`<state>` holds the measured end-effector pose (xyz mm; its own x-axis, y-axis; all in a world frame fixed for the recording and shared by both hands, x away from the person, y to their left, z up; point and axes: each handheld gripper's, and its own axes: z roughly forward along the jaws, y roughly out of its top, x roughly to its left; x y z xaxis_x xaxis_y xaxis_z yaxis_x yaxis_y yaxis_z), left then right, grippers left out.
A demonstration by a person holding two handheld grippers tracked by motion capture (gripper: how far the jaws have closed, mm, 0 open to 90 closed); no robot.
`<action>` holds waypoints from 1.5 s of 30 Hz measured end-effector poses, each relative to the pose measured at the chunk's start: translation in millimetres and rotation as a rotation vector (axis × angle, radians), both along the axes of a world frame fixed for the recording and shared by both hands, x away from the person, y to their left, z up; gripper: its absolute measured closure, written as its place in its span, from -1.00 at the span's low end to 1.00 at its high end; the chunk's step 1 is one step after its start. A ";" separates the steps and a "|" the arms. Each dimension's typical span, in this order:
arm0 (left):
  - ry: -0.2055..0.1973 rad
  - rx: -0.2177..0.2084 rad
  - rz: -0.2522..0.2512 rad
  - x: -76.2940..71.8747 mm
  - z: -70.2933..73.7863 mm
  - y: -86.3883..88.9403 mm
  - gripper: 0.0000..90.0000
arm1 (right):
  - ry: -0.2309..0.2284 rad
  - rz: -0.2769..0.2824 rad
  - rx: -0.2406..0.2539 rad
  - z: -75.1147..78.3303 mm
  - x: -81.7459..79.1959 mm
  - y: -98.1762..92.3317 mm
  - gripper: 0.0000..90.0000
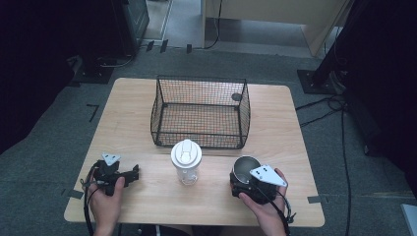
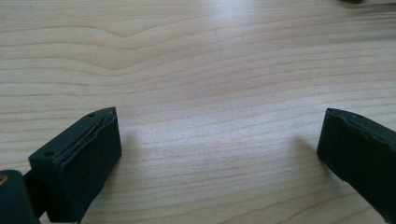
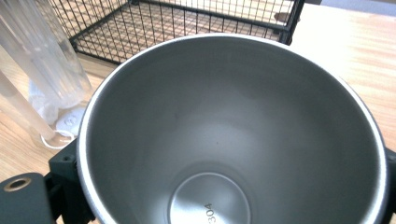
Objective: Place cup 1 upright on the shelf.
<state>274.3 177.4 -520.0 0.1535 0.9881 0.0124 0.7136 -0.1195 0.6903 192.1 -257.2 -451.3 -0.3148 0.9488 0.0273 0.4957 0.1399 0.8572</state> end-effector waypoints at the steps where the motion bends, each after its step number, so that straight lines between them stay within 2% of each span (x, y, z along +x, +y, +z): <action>1: 0.000 0.000 0.000 0.0 0.0 0.0 -0.99 | -0.005 0.000 0.005 2.6 -0.2 0.9 -0.84; 14: -0.001 -0.002 0.001 0.0 -0.1 -0.2 -0.99 | -0.058 -0.009 0.009 18.0 0.9 5.0 -0.84; 24: -0.002 -0.002 0.001 0.0 -0.1 -0.1 -0.99 | -0.080 -0.006 0.007 26.6 4.1 9.3 -0.84; 31: -0.002 -0.002 0.001 0.0 -0.1 -0.1 -0.99 | -0.105 -0.006 0.007 38.5 7.9 12.1 -0.84; 45: -0.002 -0.001 0.001 0.0 -0.1 -0.1 -0.99 | -0.131 -0.012 0.013 49.8 13.9 17.4 -0.84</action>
